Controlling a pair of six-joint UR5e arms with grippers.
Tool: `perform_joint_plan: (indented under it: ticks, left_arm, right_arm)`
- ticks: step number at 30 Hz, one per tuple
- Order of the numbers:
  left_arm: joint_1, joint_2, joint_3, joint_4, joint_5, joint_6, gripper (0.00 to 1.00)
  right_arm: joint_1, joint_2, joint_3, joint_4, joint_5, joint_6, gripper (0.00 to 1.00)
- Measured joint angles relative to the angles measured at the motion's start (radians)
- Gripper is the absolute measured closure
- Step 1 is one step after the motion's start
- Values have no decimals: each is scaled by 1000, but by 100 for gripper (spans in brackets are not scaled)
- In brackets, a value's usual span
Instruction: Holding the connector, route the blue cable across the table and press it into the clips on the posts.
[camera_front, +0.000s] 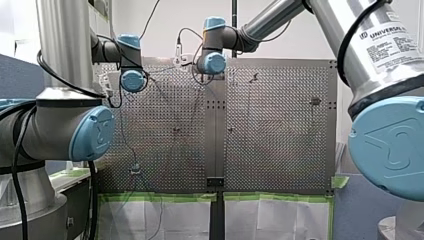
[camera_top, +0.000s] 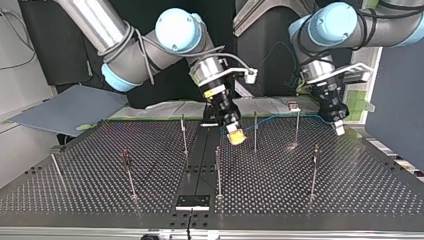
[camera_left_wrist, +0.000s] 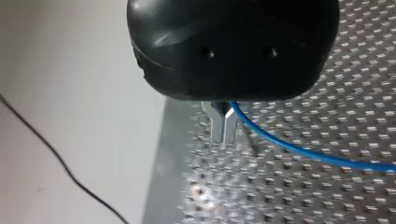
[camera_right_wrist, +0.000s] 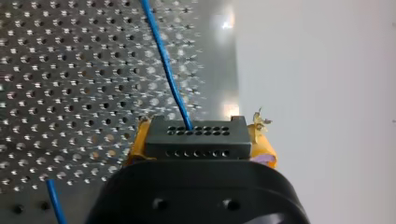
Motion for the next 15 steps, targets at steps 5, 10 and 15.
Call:
perform_joint_plan:
  ticks: [5,10,15]
  left_arm:
    - [10,0,27,0,4,-8,100]
    - [21,-15,47,2,18,-9,100]
    - [34,-36,71,7,36,-11,100]
  right_arm:
    - [-4,25,-24,0,-1,0,100]
    - [-5,44,-61,7,-2,7,100]
    - [-1,68,-102,32,-2,9,100]
